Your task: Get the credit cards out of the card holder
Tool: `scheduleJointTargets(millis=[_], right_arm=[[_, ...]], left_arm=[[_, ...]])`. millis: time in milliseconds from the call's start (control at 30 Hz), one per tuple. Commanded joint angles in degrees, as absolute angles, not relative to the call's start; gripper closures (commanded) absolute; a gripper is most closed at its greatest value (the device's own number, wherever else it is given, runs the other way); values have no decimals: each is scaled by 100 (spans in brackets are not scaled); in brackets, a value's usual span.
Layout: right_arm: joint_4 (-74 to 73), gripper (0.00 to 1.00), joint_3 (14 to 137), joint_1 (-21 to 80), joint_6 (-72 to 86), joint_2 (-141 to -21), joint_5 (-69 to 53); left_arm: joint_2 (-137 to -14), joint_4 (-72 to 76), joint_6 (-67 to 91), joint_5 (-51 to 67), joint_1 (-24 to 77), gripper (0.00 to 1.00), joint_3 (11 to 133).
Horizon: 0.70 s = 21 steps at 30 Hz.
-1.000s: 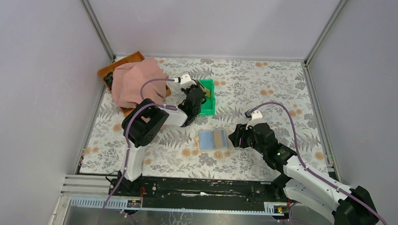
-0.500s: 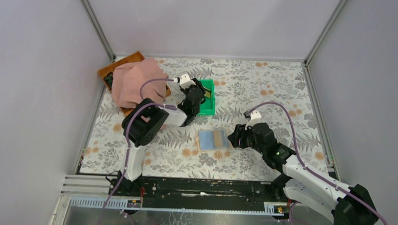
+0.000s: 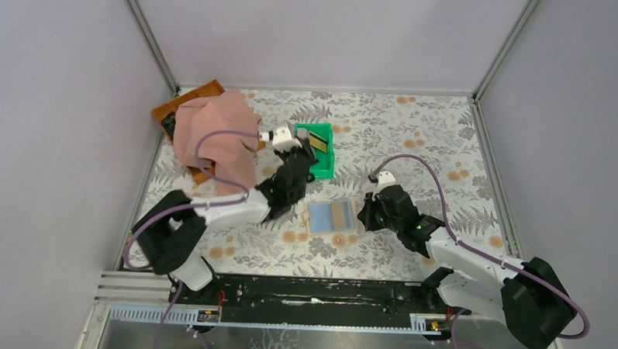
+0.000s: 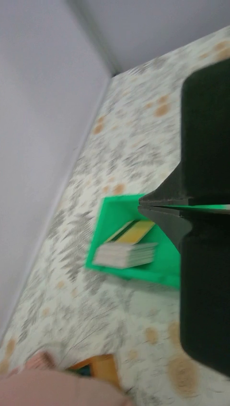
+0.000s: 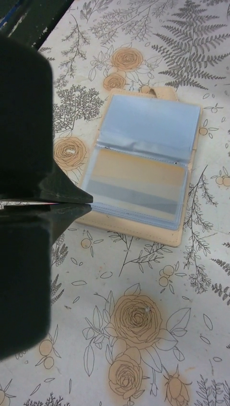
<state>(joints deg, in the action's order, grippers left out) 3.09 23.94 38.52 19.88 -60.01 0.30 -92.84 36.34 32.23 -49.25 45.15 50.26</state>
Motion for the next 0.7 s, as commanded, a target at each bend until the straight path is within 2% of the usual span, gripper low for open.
scheduleJointTargets(millis=[0, 100, 133, 233, 267, 667], right_arm=[[654, 100, 2689, 3864, 1918, -6194, -125], [847, 100, 2754, 3865, 1991, -6448, -101], [891, 97, 2773, 3860, 2025, -6552, -101], [1116, 73, 2755, 3863, 2155, -6800, -234], [1199, 69, 2733, 3861, 2208, -6855, -319], [1558, 67, 2521, 3860, 2480, -7195, -298]], left_arm=[[-8488, 3655, 3402, -4219, 5164, 100, 3793], [-8245, 3869, 4020, -3080, 5206, 100, 3109], [-8210, 3860, 4239, -2892, 5216, 100, 2921], [-8223, 3911, 4573, -2791, 5310, 100, 2435], [-8246, 3911, 4653, -2777, 5332, 100, 2318], [-9067, 4400, 4876, -2284, 5431, 100, 1928]])
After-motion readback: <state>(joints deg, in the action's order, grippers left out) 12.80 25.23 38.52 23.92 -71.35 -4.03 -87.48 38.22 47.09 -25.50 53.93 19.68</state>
